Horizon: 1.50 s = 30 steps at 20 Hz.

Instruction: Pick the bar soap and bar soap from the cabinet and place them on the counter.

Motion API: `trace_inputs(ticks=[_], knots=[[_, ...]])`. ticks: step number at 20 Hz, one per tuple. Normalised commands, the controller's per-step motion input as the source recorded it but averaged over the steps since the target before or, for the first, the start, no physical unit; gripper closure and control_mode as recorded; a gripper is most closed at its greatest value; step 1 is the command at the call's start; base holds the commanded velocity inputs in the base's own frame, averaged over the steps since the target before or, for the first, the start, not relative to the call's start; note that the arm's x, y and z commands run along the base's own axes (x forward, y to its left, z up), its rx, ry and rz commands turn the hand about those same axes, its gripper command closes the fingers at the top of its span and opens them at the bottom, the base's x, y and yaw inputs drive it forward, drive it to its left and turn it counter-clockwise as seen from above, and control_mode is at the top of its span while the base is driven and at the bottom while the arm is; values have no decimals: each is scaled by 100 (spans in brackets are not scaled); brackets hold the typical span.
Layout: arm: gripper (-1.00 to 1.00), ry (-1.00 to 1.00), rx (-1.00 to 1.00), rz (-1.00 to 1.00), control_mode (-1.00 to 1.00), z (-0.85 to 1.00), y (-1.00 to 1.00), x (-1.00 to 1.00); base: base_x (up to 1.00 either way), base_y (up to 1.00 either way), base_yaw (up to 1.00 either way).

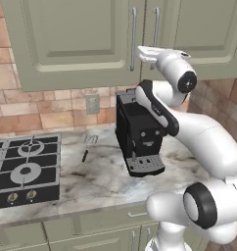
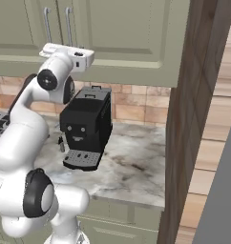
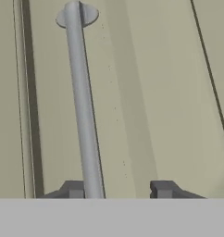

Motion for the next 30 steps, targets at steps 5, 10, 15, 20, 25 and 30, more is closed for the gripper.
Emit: trace_inputs(ticks=[5,10,15,20,25,30], knots=[[100,28,0,0,-100,0,9,37,0,0,0],[100,27,0,0,-100,0,4,34,0,0,0],[100,23,0,0,-100,-2,0,26,0,0,0],[100,15,0,0,-100,-10,0,16,0,0,0],[100,5,2,0,-100,-12,-4,2,0,0,0],[100,0,3,0,-100,-3,-17,0,0,0,0]])
